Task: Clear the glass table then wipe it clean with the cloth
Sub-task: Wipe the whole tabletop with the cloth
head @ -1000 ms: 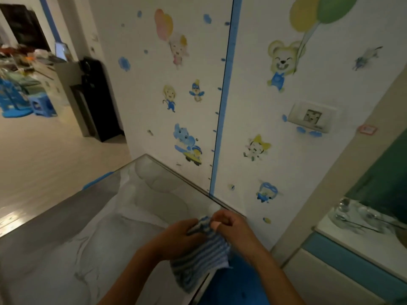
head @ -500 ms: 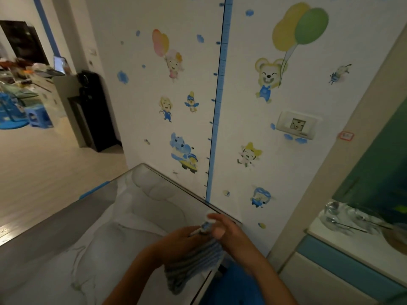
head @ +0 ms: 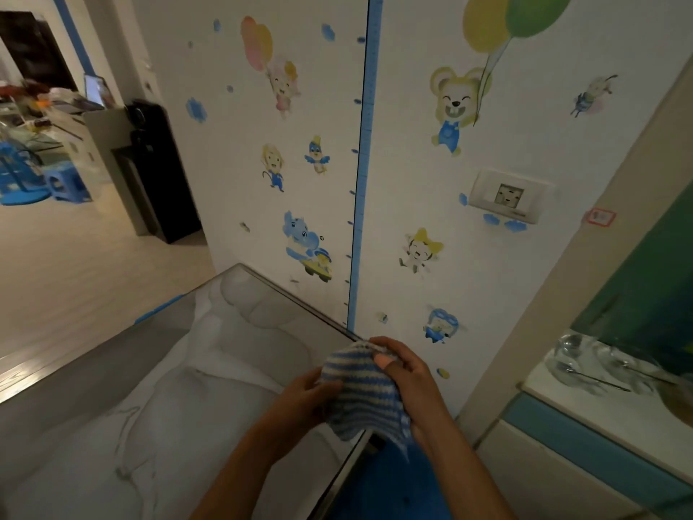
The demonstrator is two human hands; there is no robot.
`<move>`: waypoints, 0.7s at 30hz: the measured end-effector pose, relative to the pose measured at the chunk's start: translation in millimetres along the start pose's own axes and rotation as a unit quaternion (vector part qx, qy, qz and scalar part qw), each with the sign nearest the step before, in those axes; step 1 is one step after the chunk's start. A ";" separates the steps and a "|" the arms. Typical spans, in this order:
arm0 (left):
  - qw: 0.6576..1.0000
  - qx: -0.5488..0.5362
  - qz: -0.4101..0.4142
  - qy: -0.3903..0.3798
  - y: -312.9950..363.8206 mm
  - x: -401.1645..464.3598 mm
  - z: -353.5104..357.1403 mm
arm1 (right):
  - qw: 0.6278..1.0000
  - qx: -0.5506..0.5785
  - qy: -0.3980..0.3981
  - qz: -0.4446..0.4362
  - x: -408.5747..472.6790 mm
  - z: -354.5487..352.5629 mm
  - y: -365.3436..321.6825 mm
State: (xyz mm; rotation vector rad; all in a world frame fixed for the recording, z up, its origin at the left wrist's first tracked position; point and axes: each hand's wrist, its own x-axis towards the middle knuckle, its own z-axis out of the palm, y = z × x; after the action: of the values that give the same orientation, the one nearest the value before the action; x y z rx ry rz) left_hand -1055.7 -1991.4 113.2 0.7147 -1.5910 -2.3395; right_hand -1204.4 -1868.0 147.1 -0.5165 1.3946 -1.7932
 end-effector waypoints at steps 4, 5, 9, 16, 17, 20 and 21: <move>0.997 -0.017 -0.033 0.075 -14.8 22.3 13.3 | 0.999 0.016 0.019 0.030 25.8 -19.2 7.7; 0.995 -0.019 -0.030 0.091 -16.5 29.8 14.8 | 0.998 0.037 0.020 0.049 32.6 -25.9 11.7; 0.991 0.053 -0.032 0.120 -11.0 61.0 18.1 | 0.989 0.097 -0.007 0.111 51.1 -50.1 30.3; 0.973 0.150 -0.079 0.157 -30.7 118.1 6.6 | 0.985 0.006 0.052 0.161 89.5 -87.7 85.8; 0.969 0.158 -0.087 0.168 -34.7 123.9 4.8 | 0.985 -0.008 0.065 0.160 93.7 -88.0 91.2; 0.950 0.241 -0.094 0.172 -61.0 155.9 -2.8 | 0.979 -0.021 0.133 0.152 111.9 -95.3 122.7; 0.946 0.263 -0.092 0.168 -72.4 166.8 -6.7 | 0.976 -0.032 0.158 0.148 117.4 -96.9 135.2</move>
State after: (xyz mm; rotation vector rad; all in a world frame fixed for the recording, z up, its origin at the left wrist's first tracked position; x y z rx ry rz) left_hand -1188.9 -2042.4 0.2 1.3412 -2.0610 -1.7576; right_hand -1300.3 -1911.3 -27.3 -0.0458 1.6515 -1.6364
